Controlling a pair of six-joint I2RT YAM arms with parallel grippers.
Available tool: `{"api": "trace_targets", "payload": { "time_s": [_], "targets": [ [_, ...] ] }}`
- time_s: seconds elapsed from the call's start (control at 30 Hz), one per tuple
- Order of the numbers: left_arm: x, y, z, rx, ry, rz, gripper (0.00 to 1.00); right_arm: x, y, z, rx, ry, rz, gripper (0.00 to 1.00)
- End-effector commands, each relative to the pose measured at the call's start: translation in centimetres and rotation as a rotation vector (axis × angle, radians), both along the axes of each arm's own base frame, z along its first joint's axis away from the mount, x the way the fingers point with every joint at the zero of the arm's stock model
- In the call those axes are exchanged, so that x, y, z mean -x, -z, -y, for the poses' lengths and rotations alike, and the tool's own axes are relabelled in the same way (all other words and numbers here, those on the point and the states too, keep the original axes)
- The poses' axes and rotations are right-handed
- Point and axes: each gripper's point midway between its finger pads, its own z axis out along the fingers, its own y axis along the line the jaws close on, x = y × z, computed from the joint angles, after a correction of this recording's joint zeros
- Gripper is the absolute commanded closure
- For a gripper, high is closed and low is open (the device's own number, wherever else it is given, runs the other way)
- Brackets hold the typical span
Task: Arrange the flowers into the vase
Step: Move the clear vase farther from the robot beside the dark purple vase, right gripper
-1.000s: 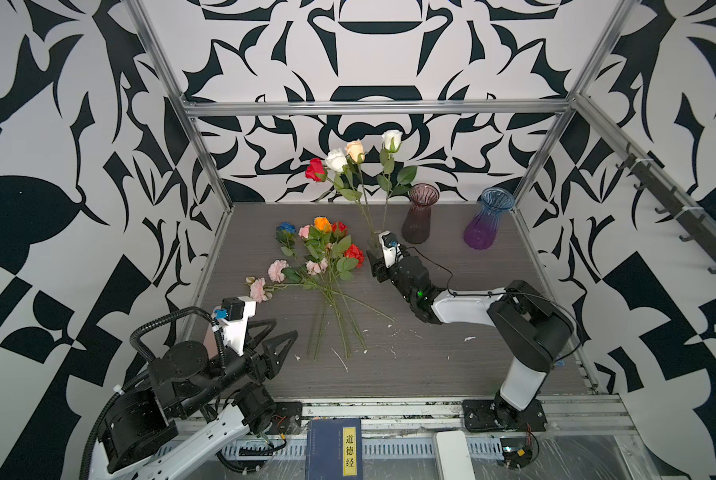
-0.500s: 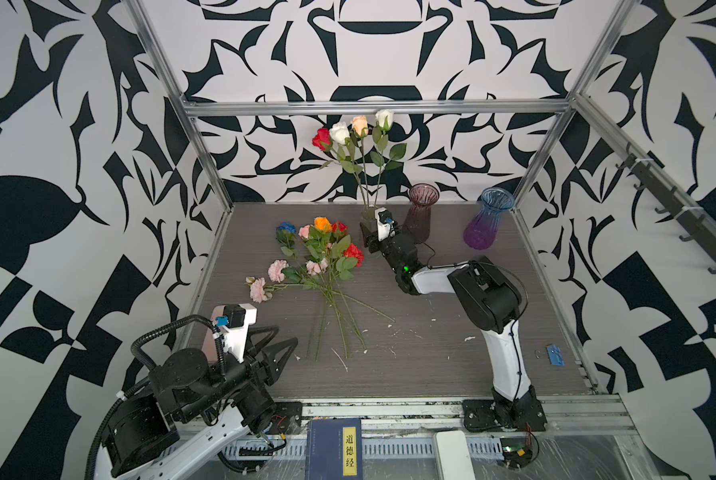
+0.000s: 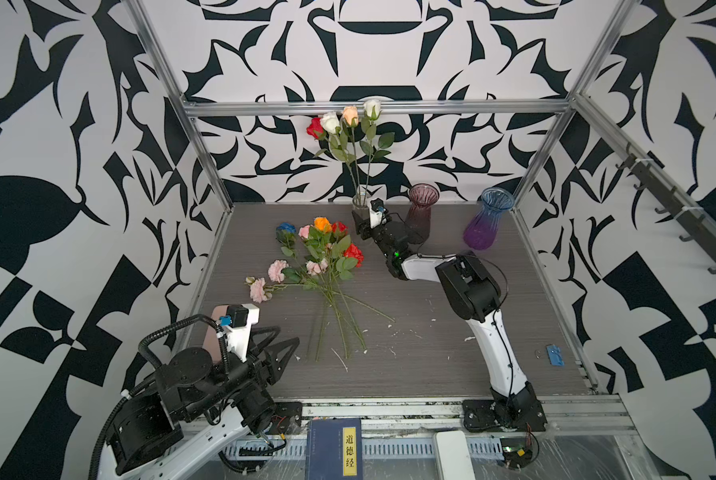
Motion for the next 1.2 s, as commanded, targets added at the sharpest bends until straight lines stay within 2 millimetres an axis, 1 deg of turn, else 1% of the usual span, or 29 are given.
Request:
{"api": "trace_targets", "payload": {
  "time_s": [0.0, 0.13, 0.23, 0.27, 0.37, 0.5, 0.53, 0.57, 0.6, 0.63, 0.7, 0.73, 0.83, 0.93, 1.07, 1.13, 1.17],
  "targets": [
    [-0.2, 0.2, -0.3, 0.005, -0.022, 0.001, 0.32, -0.3, 1.2, -1.4, 0.007, -0.044, -0.054, 0.43],
    [-0.3, 0.3, -0.4, 0.006, -0.03, 0.001, 0.32, -1.0, 1.3, -2.2, 0.01, -0.062, -0.06, 0.43],
    [-0.3, 0.3, -0.4, 0.002, -0.03, -0.002, 0.33, -1.4, 0.1, -2.4, -0.001, -0.062, -0.046, 0.43],
    [-0.3, 0.4, -0.3, 0.001, -0.031, -0.003, 0.33, -1.5, 1.2, -2.5, 0.005, -0.06, -0.057, 0.43],
    [-0.3, 0.3, -0.4, 0.004, -0.03, -0.002, 0.33, -1.6, 1.0, -2.4, 0.007, -0.057, -0.055, 0.43],
    [-0.3, 0.3, -0.4, 0.007, -0.031, 0.0, 0.33, -1.4, 1.1, -2.4, 0.018, -0.056, -0.055, 0.37],
    [-0.3, 0.3, -0.5, 0.008, -0.033, 0.002, 0.33, -1.4, 1.1, -2.3, 0.019, -0.056, -0.056, 0.34],
    [-0.3, 0.2, -0.5, 0.012, -0.033, 0.004, 0.33, -1.3, 1.4, -2.3, 0.022, -0.053, -0.059, 0.27],
    [-0.3, 0.3, -0.5, 0.011, -0.034, 0.003, 0.33, -1.3, 1.6, -2.2, 0.023, -0.049, -0.059, 0.18],
    [-0.2, 0.2, -0.6, 0.011, -0.034, 0.005, 0.33, -1.2, 1.8, -2.2, 0.027, -0.047, -0.058, 0.11],
    [-0.2, 0.2, -0.5, 0.011, -0.034, 0.005, 0.33, -0.9, 0.4, -2.0, 0.026, -0.046, -0.035, 0.03],
    [-0.3, 0.2, -0.5, 0.011, -0.034, 0.005, 0.34, -0.8, 0.3, -2.0, 0.029, -0.046, -0.034, 0.01],
    [-0.3, 0.3, -0.5, 0.01, -0.034, 0.001, 0.34, -0.5, -0.1, -1.7, 0.039, -0.041, -0.025, 0.01],
    [-0.3, 0.3, -0.5, 0.006, -0.036, -0.001, 0.34, 0.3, -1.3, -1.1, 0.04, -0.037, -0.01, 0.01],
    [-0.4, 0.3, -0.5, 0.005, -0.037, -0.002, 0.34, 2.7, -4.3, 0.3, 0.036, -0.037, 0.021, 0.01],
    [-0.4, 0.3, -0.6, 0.005, -0.041, 0.0, 0.33, 4.3, -6.2, 1.1, 0.048, -0.036, 0.042, 0.01],
    [-0.3, 0.3, -0.7, 0.009, -0.045, 0.0, 0.33, 5.3, -7.6, 1.5, 0.058, -0.032, 0.049, 0.01]
  ]
}}
